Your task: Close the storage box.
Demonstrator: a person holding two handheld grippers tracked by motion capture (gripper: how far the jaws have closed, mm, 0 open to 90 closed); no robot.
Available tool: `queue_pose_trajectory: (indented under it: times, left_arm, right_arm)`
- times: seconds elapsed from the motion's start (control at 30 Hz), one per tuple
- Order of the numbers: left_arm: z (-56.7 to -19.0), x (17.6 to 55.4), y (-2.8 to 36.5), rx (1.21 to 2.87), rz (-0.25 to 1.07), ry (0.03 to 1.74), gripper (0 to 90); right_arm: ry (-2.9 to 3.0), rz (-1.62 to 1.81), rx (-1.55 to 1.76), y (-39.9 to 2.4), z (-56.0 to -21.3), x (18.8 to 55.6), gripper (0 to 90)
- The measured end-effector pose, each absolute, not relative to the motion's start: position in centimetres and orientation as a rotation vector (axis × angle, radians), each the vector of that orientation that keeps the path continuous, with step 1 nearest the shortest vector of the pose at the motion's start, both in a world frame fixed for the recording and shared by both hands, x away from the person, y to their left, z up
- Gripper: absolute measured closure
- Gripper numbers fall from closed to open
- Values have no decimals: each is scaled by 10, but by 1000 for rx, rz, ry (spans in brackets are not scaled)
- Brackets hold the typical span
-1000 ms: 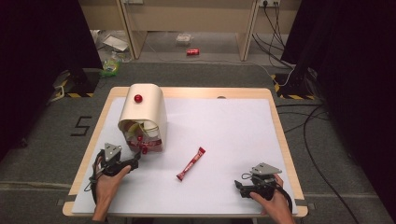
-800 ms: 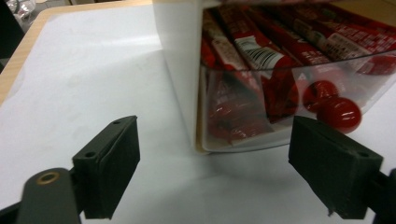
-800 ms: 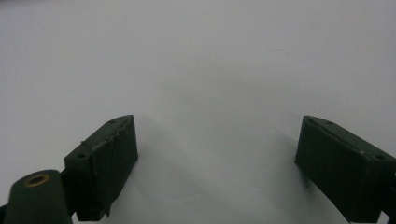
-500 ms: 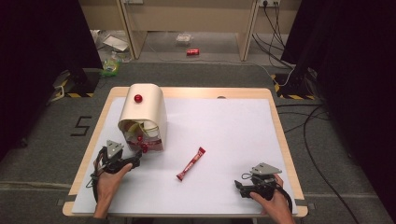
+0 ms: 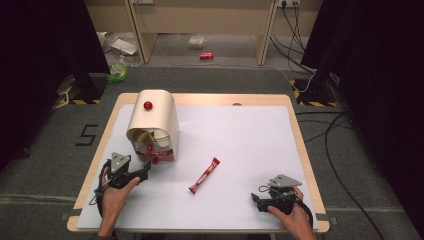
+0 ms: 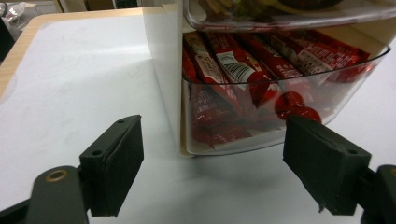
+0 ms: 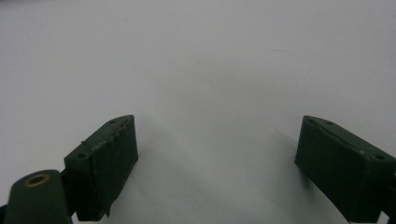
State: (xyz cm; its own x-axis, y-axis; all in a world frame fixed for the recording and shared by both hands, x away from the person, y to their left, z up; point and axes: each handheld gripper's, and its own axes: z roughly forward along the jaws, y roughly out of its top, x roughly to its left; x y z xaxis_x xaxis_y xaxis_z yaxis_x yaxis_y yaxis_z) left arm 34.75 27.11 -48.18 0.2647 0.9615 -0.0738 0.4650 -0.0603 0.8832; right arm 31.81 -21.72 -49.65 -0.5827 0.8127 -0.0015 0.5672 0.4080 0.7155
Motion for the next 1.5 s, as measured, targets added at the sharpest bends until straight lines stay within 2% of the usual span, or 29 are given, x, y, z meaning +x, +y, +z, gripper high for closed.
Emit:
queue_pose_trajectory:
  times: [0.77,1.5]
  left_arm:
    - [-479,332,276,1663,695,1329,164]
    - [-469,309,265,1679,676,1266,162]
  right_arm:
    - [2322,980,1191,-217,-496,318,129]
    - [2321,976,1188,-217,-496,318,129]
